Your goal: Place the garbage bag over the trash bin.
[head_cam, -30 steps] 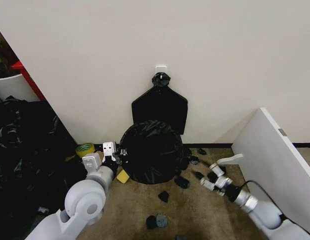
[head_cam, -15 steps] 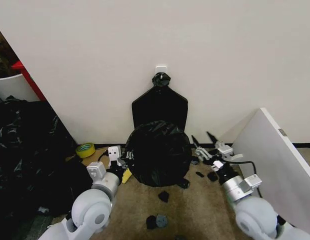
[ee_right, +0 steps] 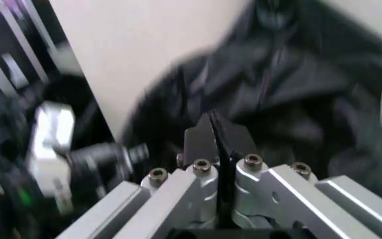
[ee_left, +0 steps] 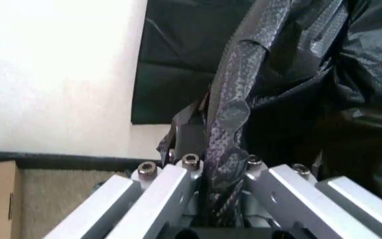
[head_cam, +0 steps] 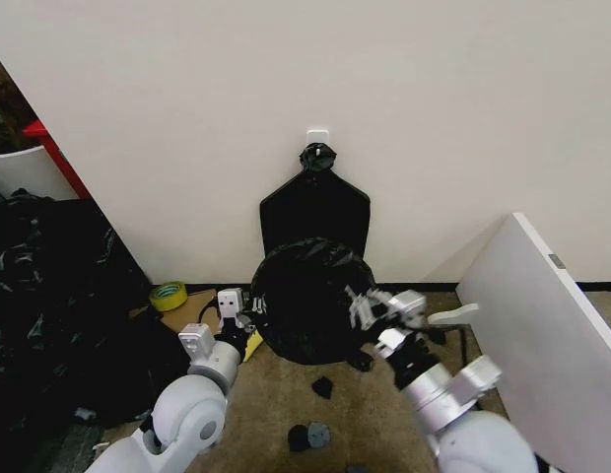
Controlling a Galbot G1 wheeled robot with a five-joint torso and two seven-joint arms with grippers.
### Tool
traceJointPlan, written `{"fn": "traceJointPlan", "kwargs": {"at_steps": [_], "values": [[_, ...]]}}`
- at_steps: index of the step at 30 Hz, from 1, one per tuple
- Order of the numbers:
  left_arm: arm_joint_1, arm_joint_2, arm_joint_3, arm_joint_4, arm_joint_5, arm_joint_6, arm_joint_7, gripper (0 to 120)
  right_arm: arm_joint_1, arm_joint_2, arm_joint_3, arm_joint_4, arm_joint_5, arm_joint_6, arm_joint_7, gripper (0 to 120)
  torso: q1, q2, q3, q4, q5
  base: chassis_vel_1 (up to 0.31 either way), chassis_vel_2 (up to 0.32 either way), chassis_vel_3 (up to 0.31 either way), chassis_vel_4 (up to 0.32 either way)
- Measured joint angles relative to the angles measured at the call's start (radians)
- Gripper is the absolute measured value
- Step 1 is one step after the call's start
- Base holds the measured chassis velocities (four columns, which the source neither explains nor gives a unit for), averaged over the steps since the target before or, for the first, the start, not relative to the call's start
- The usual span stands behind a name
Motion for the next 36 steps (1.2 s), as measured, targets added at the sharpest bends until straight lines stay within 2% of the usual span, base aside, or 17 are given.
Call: {"fn": "traceJointPlan", "kwargs": {"at_steps": [1,3,12,18,28,36], "values": [[-0.003,-0.001,0.012,0.006,0.009,0.0,0.003,1,0.023,0.013,-0.03,-0.024,-0.015,-0.046,0.019,0,0.0,0.0,0.0,-0.0001,0.0,0.0,0.0,0.0,0.0],[-0.003,-0.003,0.02,0.011,0.016,0.0,0.006,1,0.054,0.023,-0.056,-0.053,-0.018,-0.069,0.028,0,0.0,0.0,0.0,-0.0001,0.0001,0.0,0.0,0.0,0.0],[-0.001,-0.024,0.041,0.047,0.045,-0.018,0.014,1,0.216,0.101,-0.177,-0.194,-0.009,-0.111,0.09,0,0.0,0.0,0.0,0.0001,0.0,0.0,0.0,0.0,0.0],[0.004,-0.042,0.079,0.075,0.111,-0.046,0.032,1,0.33,0.184,-0.248,-0.324,-0.022,-0.207,0.238,0,0.0,0.0,0.0,0.0,-0.0001,0.0,0.0,0.0,0.0],[0.027,-0.031,0.096,0.074,0.163,-0.071,0.034,1,0.352,0.228,-0.239,-0.39,-0.042,-0.288,0.385,0,0.0,0.0,0.0,0.0001,0.0,0.0,0.0,0.0,0.0],[0.046,-0.016,0.094,0.048,0.174,-0.075,0.041,1,0.381,0.266,-0.227,-0.462,-0.047,-0.345,0.43,0,0.0,0.0,0.0,0.0,0.0,0.0,0.0,0.0,0.0]]}}
